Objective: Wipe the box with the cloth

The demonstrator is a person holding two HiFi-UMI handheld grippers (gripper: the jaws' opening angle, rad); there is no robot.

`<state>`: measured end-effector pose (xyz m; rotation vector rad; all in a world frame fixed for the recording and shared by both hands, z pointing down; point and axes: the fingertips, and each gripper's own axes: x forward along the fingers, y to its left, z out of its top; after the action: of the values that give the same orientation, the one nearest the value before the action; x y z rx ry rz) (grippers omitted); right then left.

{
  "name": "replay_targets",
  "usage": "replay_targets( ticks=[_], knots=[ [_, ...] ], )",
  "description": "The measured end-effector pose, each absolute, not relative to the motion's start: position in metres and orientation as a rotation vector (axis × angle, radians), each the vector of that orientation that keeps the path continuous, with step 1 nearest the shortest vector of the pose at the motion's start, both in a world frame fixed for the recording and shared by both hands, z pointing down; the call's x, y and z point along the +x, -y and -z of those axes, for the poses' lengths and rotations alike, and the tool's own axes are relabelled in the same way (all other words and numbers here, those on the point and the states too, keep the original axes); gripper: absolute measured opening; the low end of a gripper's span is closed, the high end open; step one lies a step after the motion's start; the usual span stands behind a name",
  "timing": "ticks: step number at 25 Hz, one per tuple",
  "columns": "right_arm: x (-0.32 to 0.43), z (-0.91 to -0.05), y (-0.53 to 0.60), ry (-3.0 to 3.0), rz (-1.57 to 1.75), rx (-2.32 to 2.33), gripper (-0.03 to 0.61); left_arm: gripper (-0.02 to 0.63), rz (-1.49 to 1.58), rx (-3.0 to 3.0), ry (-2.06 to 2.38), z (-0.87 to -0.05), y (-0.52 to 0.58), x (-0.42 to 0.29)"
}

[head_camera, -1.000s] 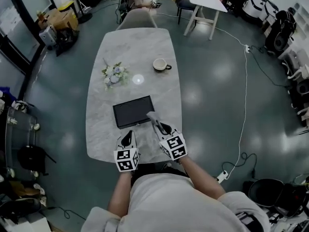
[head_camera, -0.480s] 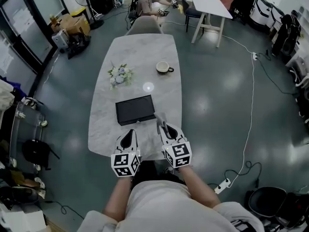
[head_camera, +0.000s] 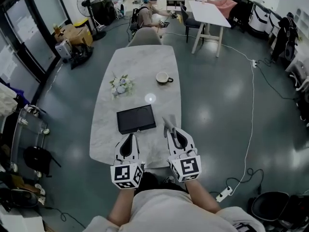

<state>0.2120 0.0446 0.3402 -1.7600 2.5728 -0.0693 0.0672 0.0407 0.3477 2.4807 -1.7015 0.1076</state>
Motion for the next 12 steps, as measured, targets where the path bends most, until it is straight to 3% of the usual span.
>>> replay_targets(
  ticks=[12],
  knots=[
    [0.215,-0.324,-0.036,-2.588,-0.060,-1.795,0.044,0.023,-0.085,2.552,1.694,-0.336,-0.034,0.074]
  ],
)
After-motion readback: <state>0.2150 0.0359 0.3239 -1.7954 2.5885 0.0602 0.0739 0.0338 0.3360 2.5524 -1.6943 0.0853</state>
